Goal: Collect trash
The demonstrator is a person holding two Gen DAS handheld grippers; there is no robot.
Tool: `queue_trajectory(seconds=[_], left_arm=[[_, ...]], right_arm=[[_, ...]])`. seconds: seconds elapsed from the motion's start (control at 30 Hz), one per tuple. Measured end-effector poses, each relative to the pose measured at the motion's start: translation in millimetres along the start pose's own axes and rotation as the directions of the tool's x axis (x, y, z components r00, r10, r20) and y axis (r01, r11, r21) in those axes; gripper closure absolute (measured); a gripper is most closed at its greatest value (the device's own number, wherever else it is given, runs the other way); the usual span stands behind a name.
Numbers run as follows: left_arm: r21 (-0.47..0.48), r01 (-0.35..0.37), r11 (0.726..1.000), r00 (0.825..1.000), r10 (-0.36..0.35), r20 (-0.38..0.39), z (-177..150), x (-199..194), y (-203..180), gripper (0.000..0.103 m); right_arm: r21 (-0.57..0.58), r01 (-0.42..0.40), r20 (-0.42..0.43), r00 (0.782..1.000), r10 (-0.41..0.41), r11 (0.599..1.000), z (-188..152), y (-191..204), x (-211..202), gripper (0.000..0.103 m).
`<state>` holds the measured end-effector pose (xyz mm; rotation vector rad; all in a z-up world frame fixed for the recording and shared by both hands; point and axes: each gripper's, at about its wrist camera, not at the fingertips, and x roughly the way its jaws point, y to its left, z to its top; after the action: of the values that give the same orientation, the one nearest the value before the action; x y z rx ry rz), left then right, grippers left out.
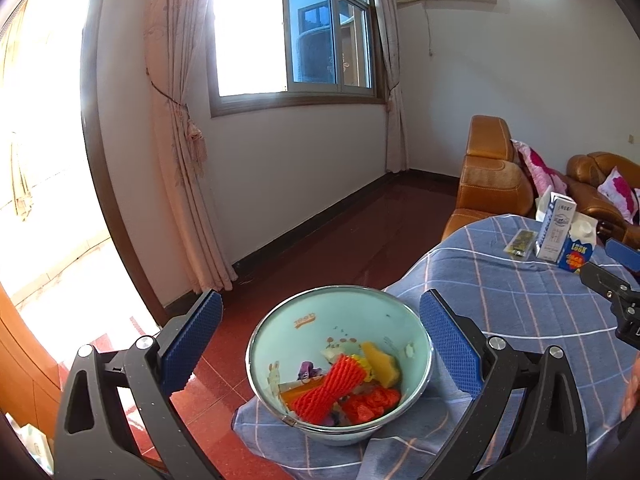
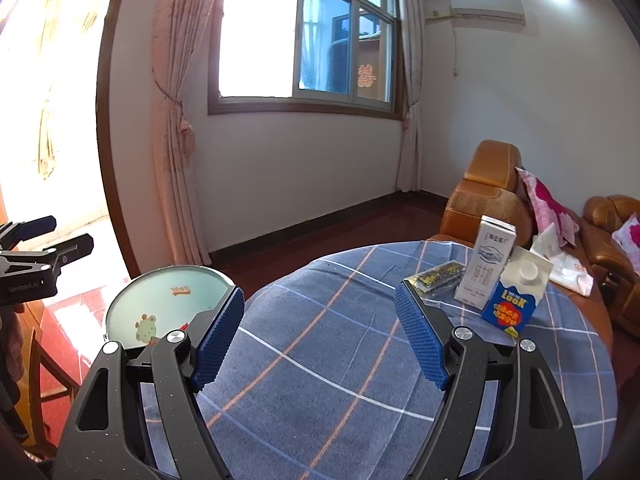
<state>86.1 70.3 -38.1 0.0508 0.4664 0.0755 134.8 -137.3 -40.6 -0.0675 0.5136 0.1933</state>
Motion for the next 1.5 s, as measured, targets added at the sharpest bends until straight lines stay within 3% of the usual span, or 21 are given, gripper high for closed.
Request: queue_trajectory(seconds=[0.77,1.5], left_arm=[[0.006,0.049,0.999,0.999,-0.05,0.023,1.9,-13.0,-14.0,0.006],[0.034,0.062,0.997,0.998,-0.063,0.013,0.6,-14.3,-20.3,0.006]], right_arm=[[0.05,0.084,0.053,0.995,-0.087,0.995,-2.3,-6.7,-43.6,0.021],[0.065,0.098,0.087,0.991,-0.103,0.993,-1.1,-8.0,-57.1,0.02]])
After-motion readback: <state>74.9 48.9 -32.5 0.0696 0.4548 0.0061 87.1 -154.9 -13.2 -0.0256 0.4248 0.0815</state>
